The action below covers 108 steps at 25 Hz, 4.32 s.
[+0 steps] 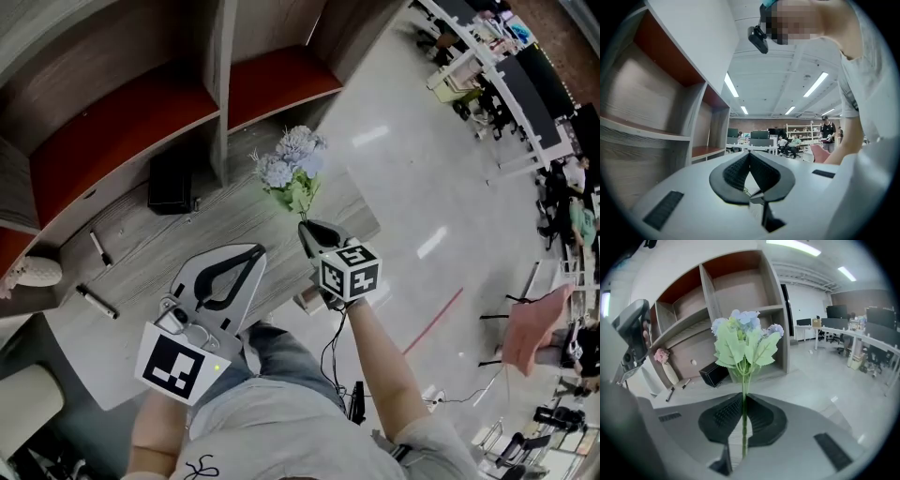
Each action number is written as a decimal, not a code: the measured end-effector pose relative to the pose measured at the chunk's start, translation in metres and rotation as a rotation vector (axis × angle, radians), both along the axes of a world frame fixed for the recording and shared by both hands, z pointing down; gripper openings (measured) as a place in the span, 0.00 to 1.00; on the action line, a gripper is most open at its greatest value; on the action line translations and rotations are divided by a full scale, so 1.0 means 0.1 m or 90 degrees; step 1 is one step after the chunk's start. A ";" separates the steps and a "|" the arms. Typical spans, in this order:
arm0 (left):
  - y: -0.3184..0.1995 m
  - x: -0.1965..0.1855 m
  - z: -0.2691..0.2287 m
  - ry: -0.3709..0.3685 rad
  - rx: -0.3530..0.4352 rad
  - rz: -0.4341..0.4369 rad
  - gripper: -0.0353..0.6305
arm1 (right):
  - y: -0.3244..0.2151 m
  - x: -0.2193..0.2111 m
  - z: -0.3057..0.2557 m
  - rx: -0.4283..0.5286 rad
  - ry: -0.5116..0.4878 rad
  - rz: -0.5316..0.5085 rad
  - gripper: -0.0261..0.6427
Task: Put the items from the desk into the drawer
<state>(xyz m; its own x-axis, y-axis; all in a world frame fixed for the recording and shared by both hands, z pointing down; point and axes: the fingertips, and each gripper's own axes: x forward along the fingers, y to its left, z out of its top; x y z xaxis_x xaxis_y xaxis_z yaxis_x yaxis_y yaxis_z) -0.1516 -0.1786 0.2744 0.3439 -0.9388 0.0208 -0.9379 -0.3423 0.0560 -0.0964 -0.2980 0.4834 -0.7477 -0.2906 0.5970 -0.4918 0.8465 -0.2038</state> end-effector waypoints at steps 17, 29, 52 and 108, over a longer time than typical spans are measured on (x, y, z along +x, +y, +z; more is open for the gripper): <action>-0.26 0.97 -0.08 -0.010 0.029 0.103 0.07 | 0.12 0.90 -0.95 0.102 -0.185 0.065 0.08; -0.25 2.05 -0.08 -0.016 0.030 0.144 0.07 | 0.25 2.07 -0.85 0.101 -0.184 0.121 0.08; 1.68 2.32 0.05 -0.035 0.026 0.129 0.07 | 1.90 2.43 -0.84 0.122 -0.195 0.137 0.08; 0.44 3.10 0.14 -0.019 0.041 -0.174 0.07 | 0.97 3.47 1.66 -0.047 0.150 -0.178 0.08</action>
